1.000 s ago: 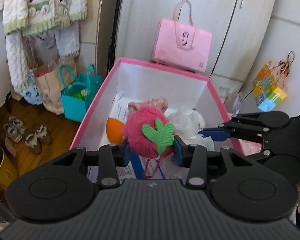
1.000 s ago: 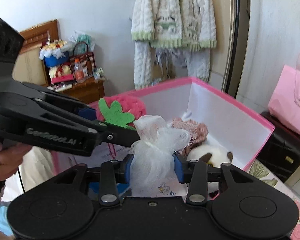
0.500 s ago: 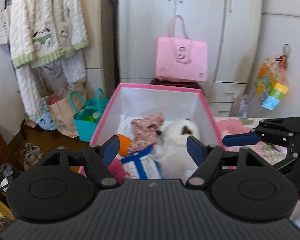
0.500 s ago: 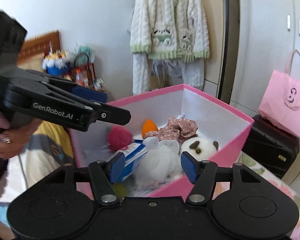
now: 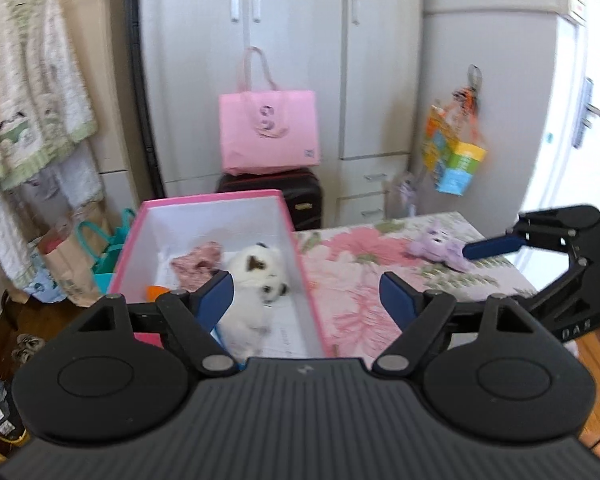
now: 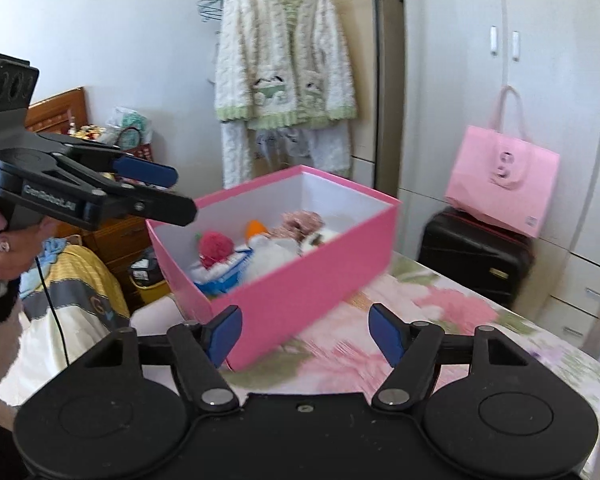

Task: Organize soft objects
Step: 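Withdraw both grippers from the box toward the purple plush doll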

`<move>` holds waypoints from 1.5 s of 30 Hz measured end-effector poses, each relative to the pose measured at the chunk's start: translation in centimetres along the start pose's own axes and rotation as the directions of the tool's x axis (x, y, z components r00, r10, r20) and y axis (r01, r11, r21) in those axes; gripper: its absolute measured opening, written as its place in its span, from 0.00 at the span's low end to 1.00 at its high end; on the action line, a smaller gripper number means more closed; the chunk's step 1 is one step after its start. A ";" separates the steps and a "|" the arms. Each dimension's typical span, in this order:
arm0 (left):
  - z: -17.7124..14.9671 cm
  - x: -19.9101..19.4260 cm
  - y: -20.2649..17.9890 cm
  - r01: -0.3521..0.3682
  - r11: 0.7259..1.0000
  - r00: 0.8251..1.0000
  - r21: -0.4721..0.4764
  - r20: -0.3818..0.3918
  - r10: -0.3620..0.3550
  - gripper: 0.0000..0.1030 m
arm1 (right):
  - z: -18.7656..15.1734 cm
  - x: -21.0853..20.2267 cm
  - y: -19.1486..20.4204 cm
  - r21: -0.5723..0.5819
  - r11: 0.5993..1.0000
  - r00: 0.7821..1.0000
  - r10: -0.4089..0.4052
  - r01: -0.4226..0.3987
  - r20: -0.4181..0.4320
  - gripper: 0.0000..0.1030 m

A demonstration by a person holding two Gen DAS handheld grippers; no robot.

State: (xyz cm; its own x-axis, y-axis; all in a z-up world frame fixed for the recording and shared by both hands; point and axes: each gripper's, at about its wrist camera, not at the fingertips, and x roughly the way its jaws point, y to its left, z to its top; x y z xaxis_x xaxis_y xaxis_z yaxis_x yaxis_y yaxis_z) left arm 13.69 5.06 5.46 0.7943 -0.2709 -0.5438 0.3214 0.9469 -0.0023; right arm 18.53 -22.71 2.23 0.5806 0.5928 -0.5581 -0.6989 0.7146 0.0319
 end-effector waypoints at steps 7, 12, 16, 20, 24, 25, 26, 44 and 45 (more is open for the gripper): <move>0.5 0.5 -3.9 0.117 0.991 0.992 0.064 -0.052 -0.114 0.83 | -2.1 -3.2 -1.7 0.020 0.997 0.997 -0.070 0.071 -0.026 0.83; 0.5 1.7 -6.3 0.192 0.978 0.979 0.083 -0.084 -0.186 0.89 | -3.7 -4.4 -2.8 0.040 0.993 0.994 -0.106 0.107 -0.032 0.91; 0.4 2.8 -7.9 0.228 0.969 0.971 0.095 -0.095 -0.219 0.93 | -4.7 -5.0 -3.6 0.027 0.990 0.990 -0.135 0.136 -0.037 0.93; 0.7 4.1 -9.0 0.267 0.959 0.961 0.091 -0.107 -0.257 0.93 | -5.5 -5.1 -4.5 0.046 0.988 0.988 -0.149 0.150 -0.034 0.94; 0.8 5.5 -10.4 0.306 0.948 0.949 0.090 -0.112 -0.296 0.93 | -6.4 -5.2 -5.3 0.040 0.986 0.987 -0.164 0.163 -0.001 0.94; 0.9 5.9 -10.7 0.311 0.946 0.947 0.091 -0.112 -0.300 0.93 | -6.6 -5.1 -5.5 0.035 0.985 0.985 -0.170 0.169 0.012 0.94; 0.9 6.3 -11.0 0.316 0.944 0.946 0.093 -0.113 -0.305 0.93 | -6.9 -5.0 -5.7 0.031 0.984 0.984 -0.174 0.173 0.023 0.95; -0.2 16.2 -14.3 0.344 0.939 0.938 -0.005 -0.039 -0.344 0.92 | -10.8 -0.1 -14.3 0.146 0.971 0.974 -0.203 0.187 0.103 0.95; -0.1 17.2 -14.4 0.343 0.939 0.938 -0.020 -0.047 -0.344 0.92 | -11.0 0.4 -15.0 0.154 0.970 0.975 -0.201 0.186 0.093 0.95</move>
State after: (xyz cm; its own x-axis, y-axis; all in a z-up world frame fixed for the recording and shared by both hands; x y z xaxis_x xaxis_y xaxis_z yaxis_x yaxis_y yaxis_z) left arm 22.62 -13.25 -3.93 0.6101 -0.5714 -0.5489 0.5639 0.7998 -0.2058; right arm 24.67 -37.25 -7.60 0.7459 0.4688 -0.4731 -0.5060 0.8608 0.0551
